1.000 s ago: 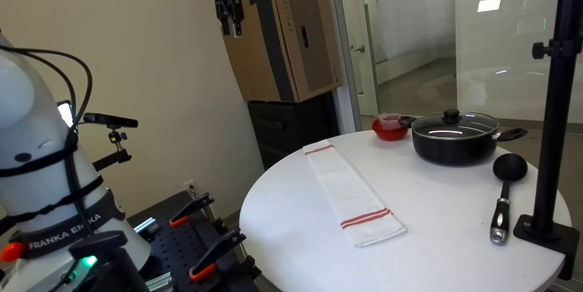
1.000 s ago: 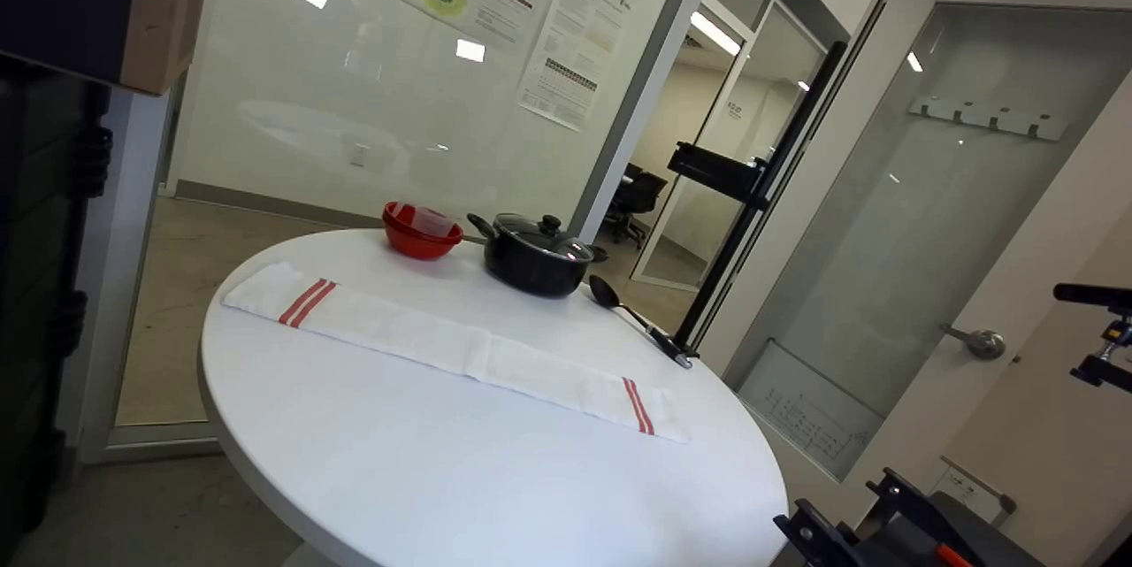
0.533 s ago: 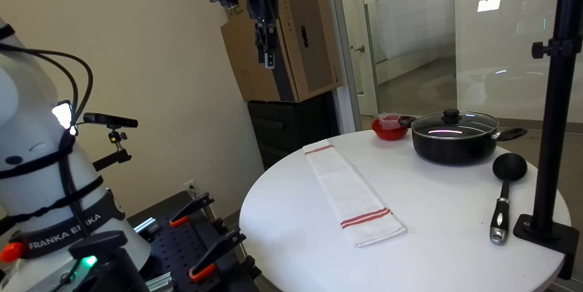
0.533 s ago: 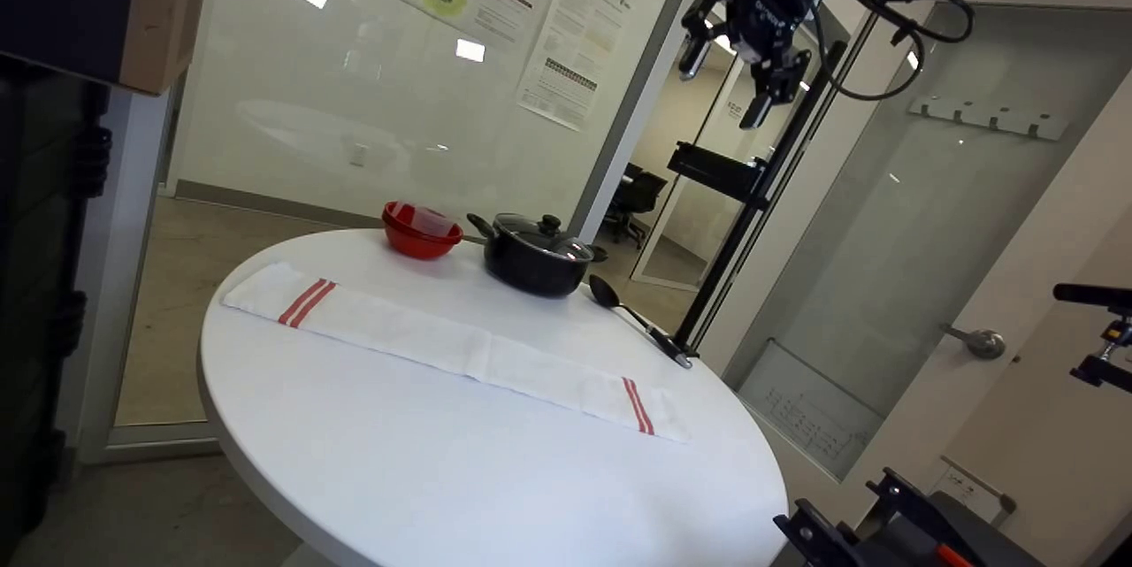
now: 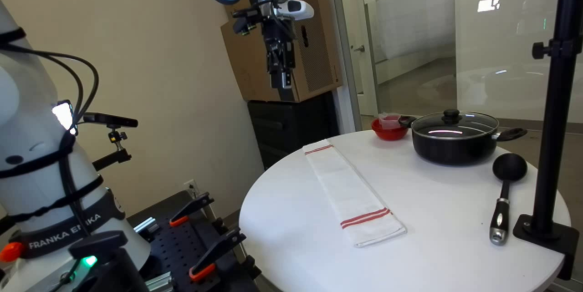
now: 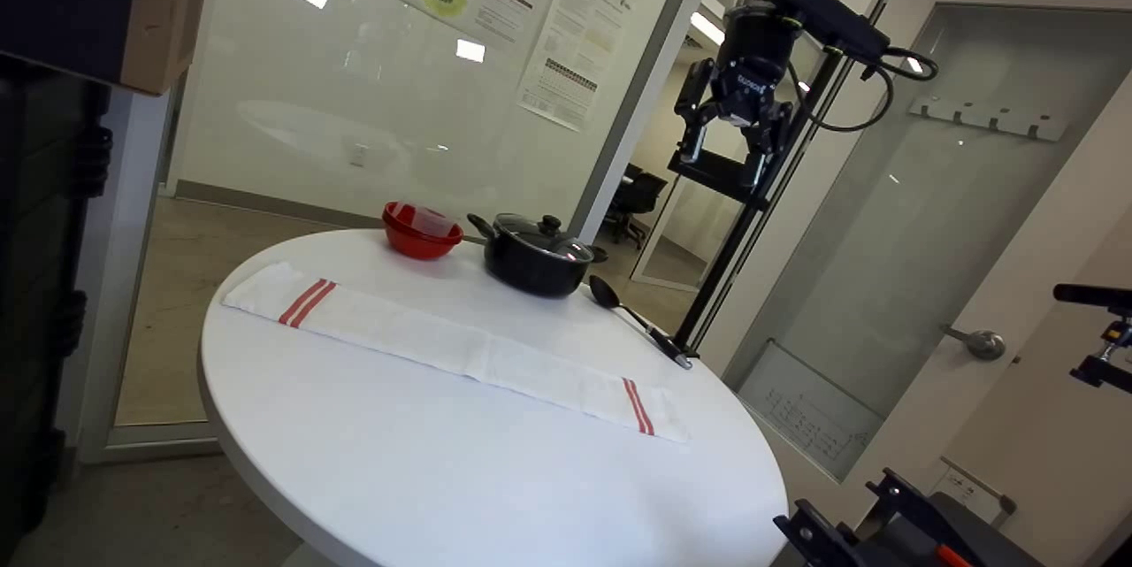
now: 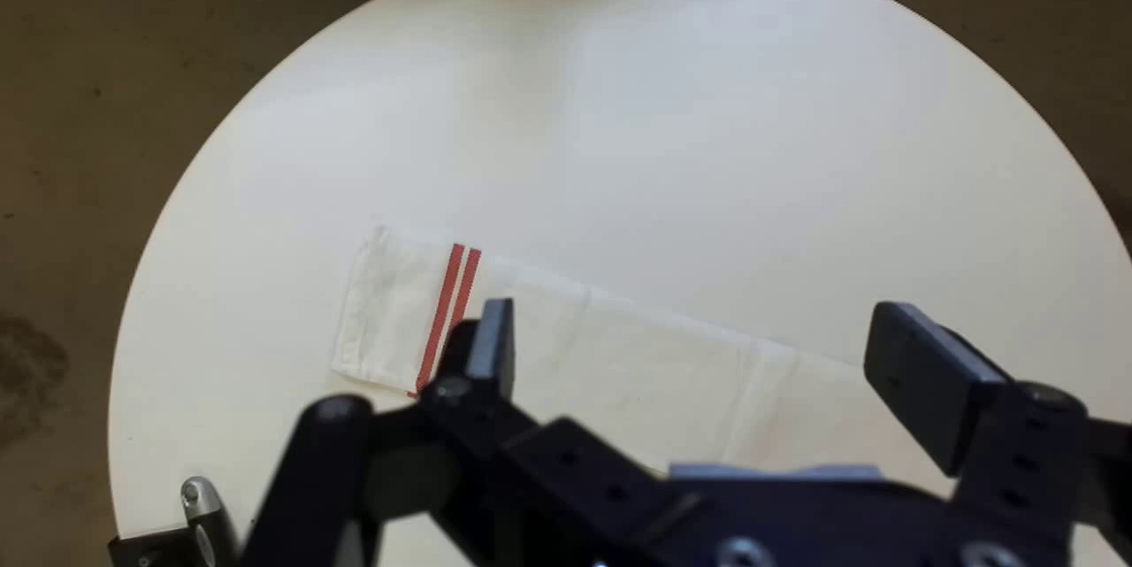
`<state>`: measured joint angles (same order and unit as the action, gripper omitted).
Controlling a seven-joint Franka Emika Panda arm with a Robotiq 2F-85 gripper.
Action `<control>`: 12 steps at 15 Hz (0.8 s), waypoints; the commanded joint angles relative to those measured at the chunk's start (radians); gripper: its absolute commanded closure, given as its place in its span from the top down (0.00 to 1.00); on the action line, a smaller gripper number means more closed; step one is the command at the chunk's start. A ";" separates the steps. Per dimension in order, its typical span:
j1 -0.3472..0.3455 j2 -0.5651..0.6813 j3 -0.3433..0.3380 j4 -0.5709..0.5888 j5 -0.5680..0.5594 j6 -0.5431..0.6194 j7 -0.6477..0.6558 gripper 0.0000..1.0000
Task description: Fold the white towel
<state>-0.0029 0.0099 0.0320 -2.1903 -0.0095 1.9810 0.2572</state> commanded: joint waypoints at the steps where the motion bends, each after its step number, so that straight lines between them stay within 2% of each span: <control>1: 0.010 0.002 -0.005 0.003 -0.002 -0.002 0.000 1.00; 3: 0.010 0.002 -0.006 0.005 -0.004 -0.002 0.000 1.00; 6: 0.000 -0.056 -0.016 -0.056 -0.058 0.074 0.049 1.00; 10: -0.036 0.013 -0.055 -0.083 -0.199 0.158 0.224 1.00; 12: -0.059 0.063 -0.086 -0.093 -0.226 0.214 0.279 1.00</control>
<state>-0.0376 0.0139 -0.0196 -2.2642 -0.1804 2.1139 0.4452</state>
